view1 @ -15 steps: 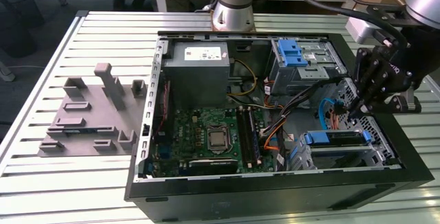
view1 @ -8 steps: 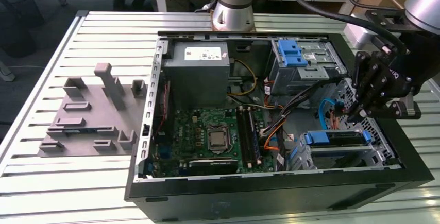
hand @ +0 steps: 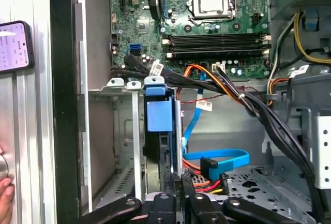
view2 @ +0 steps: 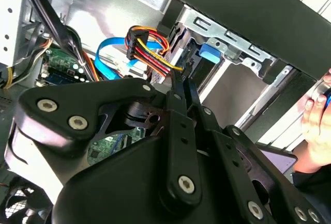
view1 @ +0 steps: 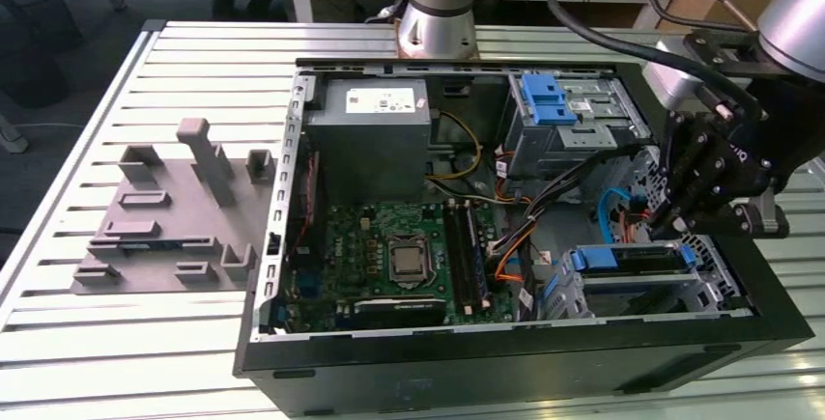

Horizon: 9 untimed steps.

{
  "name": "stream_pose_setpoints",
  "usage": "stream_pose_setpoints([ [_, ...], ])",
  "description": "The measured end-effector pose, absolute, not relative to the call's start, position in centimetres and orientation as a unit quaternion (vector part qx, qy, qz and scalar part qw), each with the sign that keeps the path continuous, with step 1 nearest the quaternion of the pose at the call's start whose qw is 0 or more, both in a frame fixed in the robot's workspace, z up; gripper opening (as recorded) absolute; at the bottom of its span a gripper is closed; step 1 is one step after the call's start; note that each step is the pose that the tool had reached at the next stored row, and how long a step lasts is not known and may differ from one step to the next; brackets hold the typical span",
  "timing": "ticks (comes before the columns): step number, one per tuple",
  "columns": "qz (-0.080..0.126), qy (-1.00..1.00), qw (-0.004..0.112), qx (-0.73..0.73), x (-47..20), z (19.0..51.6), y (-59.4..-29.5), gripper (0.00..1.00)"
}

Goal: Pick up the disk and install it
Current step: 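Insert the first disk wire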

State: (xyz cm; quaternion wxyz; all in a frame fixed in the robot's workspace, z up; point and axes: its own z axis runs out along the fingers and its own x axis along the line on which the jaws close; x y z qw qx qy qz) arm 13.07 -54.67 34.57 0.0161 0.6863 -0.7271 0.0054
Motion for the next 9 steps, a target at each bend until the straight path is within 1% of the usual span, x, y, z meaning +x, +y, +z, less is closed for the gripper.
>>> stream_pose_setpoints([
  [9, 0.005, -0.725, 0.016, 0.689, 12.97, 34.10, -55.05, 0.16],
])
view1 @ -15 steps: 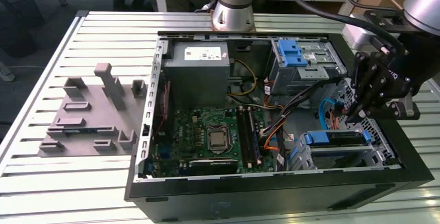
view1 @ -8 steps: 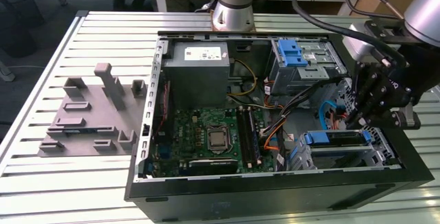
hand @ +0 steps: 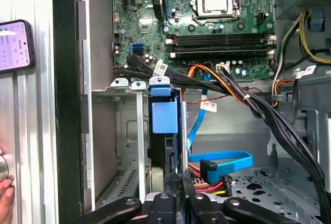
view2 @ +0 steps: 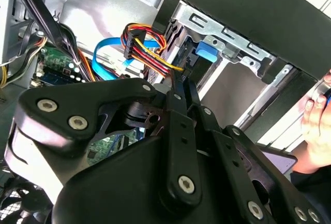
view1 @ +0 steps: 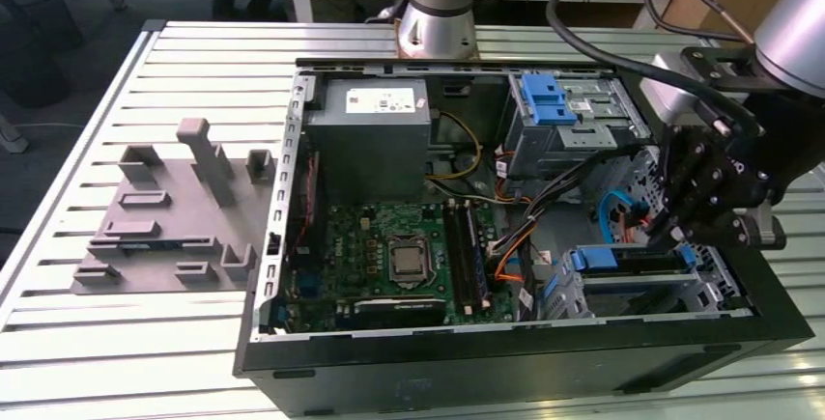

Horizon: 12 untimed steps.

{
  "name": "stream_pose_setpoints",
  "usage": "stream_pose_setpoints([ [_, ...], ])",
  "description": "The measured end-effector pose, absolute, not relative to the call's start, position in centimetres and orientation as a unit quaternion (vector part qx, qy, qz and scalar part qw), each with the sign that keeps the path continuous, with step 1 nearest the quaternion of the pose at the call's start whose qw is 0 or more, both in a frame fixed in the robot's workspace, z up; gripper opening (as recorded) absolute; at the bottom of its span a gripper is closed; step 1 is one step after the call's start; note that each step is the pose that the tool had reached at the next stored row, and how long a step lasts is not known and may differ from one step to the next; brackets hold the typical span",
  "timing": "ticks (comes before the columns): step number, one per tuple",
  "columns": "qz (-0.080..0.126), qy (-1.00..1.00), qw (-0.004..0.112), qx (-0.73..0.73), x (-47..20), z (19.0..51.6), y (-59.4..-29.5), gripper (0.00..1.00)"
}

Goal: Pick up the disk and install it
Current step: 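Insert the first disk wire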

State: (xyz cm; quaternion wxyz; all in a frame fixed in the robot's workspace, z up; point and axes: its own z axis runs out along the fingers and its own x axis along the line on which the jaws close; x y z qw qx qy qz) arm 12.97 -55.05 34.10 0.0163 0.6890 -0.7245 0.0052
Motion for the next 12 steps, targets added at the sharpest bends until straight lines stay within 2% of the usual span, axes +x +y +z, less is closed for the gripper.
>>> stream_pose_setpoints([
  [12, 0.005, -0.722, 0.016, 0.691, 12.94, 33.50, -55.07, 0.16],
])
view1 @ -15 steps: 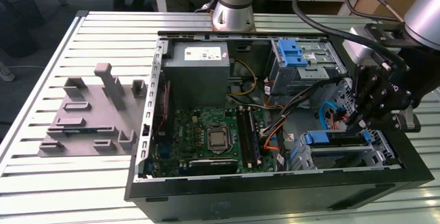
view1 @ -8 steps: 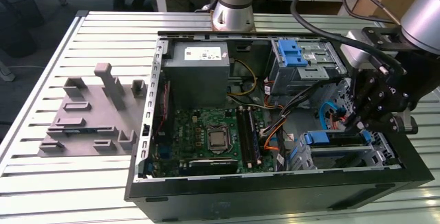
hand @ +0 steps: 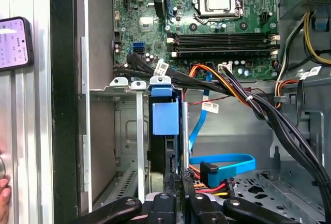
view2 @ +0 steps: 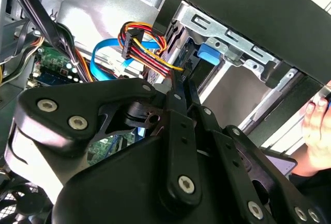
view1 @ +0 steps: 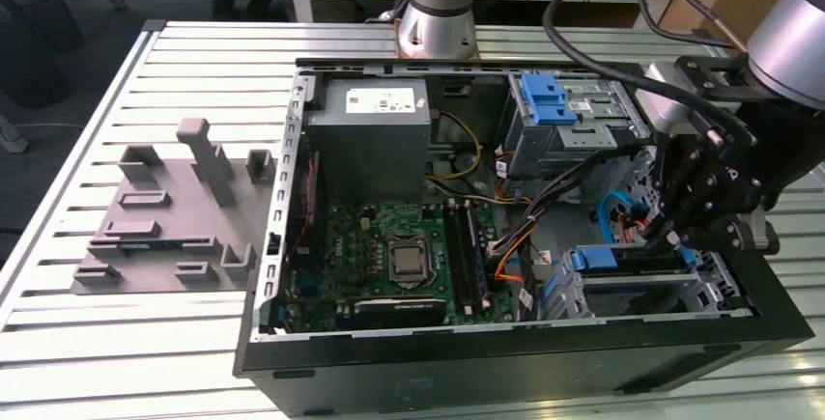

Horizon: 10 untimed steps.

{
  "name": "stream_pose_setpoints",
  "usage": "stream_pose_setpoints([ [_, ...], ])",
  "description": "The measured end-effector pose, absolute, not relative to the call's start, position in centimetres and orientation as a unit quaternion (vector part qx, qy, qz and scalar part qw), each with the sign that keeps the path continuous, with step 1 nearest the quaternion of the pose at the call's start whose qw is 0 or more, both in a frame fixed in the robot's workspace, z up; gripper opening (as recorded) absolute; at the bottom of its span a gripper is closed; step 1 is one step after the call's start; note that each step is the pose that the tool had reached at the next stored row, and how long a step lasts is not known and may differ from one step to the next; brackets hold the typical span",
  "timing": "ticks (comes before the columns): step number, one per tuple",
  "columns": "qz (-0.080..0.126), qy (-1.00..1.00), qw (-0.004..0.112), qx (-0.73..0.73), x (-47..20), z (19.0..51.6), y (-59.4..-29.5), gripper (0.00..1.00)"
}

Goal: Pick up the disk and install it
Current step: 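Insert the first disk wire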

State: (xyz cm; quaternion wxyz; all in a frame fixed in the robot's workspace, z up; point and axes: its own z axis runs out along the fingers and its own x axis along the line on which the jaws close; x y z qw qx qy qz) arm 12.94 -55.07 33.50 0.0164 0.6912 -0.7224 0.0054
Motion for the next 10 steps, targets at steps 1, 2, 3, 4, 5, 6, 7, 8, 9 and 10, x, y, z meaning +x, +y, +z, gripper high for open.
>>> stream_pose_setpoints([
  [1, 0.005, -0.722, 0.016, 0.691, 12.94, 33.47, -55.07, 0.16],
  [2, 0.005, -0.722, 0.016, 0.691, 12.94, 33.46, -55.07, 0.16],
  [3, 0.005, -0.722, 0.016, 0.691, 12.94, 33.44, -55.08, 0.16],
  [4, 0.005, -0.722, 0.016, 0.691, 12.94, 33.41, -55.10, 0.16],
  [5, 0.005, -0.722, 0.016, 0.691, 12.94, 33.40, -55.12, 0.16],
  [6, 0.005, -0.722, 0.016, 0.691, 12.94, 33.39, -55.13, 0.16],
  [7, 0.005, -0.722, 0.016, 0.691, 12.93, 33.36, -55.15, 0.16],
  [8, 0.005, -0.722, 0.016, 0.691, 12.93, 33.35, -55.16, 0.16],
  [9, 0.005, -0.722, 0.016, 0.691, 12.93, 33.35, -55.16, 0.16],
  [10, 0.005, -0.722, 0.017, 0.691, 12.93, 33.35, -55.16, 0.16],
])
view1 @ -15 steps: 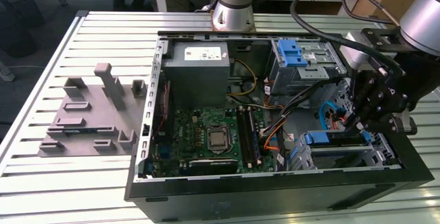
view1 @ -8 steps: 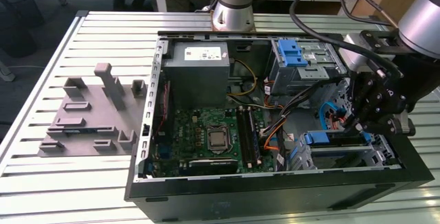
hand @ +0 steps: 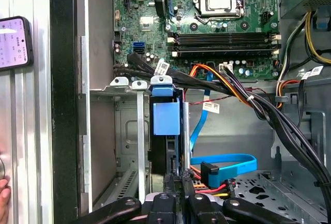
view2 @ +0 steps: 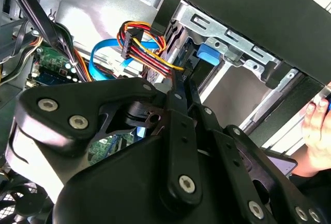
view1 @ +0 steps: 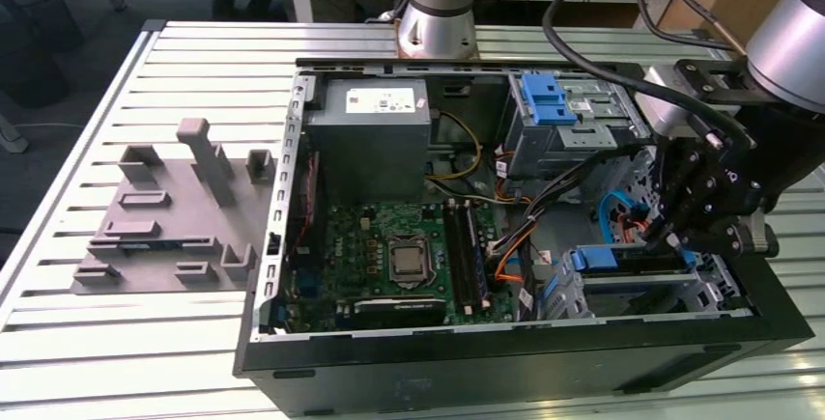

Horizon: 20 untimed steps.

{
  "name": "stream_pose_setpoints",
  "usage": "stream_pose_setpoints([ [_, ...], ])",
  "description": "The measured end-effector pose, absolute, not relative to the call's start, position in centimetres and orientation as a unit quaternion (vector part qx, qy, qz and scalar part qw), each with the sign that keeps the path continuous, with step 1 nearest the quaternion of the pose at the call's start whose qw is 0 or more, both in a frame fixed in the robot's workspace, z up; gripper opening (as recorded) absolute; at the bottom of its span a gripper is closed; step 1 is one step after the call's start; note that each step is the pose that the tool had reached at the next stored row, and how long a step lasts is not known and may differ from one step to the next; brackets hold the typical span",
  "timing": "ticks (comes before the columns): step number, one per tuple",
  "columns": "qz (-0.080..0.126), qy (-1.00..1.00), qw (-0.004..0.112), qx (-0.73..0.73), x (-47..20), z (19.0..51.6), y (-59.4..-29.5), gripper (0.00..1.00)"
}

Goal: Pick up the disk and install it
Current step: 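Insert the first disk wire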

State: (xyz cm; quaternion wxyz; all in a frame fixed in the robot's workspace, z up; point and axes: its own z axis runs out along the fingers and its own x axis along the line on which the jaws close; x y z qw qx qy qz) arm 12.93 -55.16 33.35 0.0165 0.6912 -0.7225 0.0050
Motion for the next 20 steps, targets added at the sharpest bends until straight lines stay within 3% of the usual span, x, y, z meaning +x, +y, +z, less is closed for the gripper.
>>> stream_pose_setpoints([
  [13, 0.003, -0.722, 0.019, 0.691, 12.94, 32.87, -55.18, 0.16],
  [16, 0.003, -0.722, 0.018, 0.692, 12.94, 33.02, -55.18, 0.18],
  [17, 0.003, -0.722, 0.019, 0.692, 12.94, 33.20, -55.18, 0.24],
  [20, 0.003, -0.721, 0.019, 0.692, 12.94, 33.73, -55.18, 0.24],
])
